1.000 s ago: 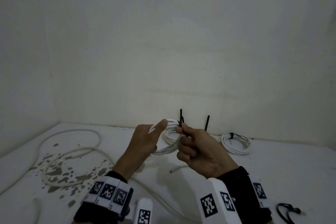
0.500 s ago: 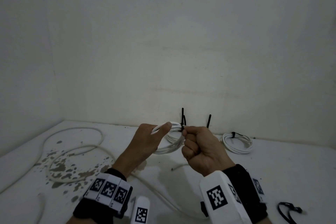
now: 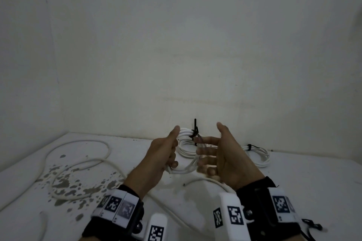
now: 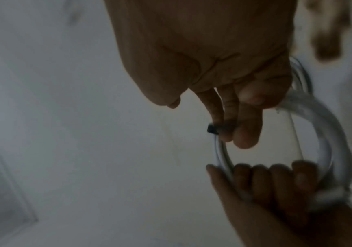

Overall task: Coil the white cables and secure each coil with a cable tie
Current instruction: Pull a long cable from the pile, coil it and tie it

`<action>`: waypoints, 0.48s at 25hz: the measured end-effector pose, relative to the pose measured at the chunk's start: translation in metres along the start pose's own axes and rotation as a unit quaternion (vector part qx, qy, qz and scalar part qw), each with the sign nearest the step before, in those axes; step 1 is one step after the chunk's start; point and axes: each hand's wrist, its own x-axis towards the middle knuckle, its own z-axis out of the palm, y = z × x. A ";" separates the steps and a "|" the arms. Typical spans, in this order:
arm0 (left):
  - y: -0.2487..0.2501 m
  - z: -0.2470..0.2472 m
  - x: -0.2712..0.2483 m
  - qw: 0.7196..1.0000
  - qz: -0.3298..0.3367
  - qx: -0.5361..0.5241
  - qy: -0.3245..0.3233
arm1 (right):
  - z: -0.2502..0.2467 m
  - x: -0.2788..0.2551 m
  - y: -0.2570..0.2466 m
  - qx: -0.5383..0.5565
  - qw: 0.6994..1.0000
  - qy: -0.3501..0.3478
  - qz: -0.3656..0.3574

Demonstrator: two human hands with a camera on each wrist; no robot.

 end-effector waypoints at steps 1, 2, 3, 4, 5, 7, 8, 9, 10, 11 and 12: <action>-0.001 0.000 0.001 0.999 -0.028 -0.046 -0.003 | -0.003 0.000 0.001 -0.036 0.999 0.038 -0.016; -0.002 -0.001 0.002 0.994 -0.056 -0.095 -0.012 | -0.006 -0.001 0.004 -0.074 0.994 0.075 -0.036; -0.003 -0.002 0.003 0.986 -0.083 -0.141 -0.025 | -0.008 -0.001 0.007 -0.119 0.986 0.104 -0.055; -0.005 -0.003 0.004 0.977 -0.106 -0.180 -0.042 | -0.012 -0.002 0.012 -0.170 0.976 0.116 -0.065; -0.007 -0.003 0.005 0.967 -0.127 -0.212 -0.056 | -0.017 -0.003 0.017 -0.222 0.967 0.107 -0.062; -0.012 0.000 0.009 0.953 -0.152 -0.252 -0.069 | -0.026 -0.005 0.027 -0.294 0.954 0.045 -0.028; -0.016 0.005 0.012 0.948 -0.162 -0.265 -0.073 | -0.032 -0.004 0.029 -0.298 0.954 0.017 -0.010; -0.019 0.011 0.016 0.943 -0.174 -0.275 -0.076 | -0.037 -0.002 0.031 -0.278 0.961 0.003 0.000; -0.022 0.019 0.020 0.937 -0.189 -0.282 -0.079 | -0.043 0.000 0.031 -0.240 0.971 0.006 -0.001; -0.024 0.026 0.026 0.933 -0.202 -0.288 -0.075 | -0.049 0.004 0.031 -0.197 0.980 0.020 -0.008; -0.028 0.035 0.033 0.932 -0.208 -0.288 -0.068 | -0.056 0.009 0.031 -0.154 0.987 0.040 -0.014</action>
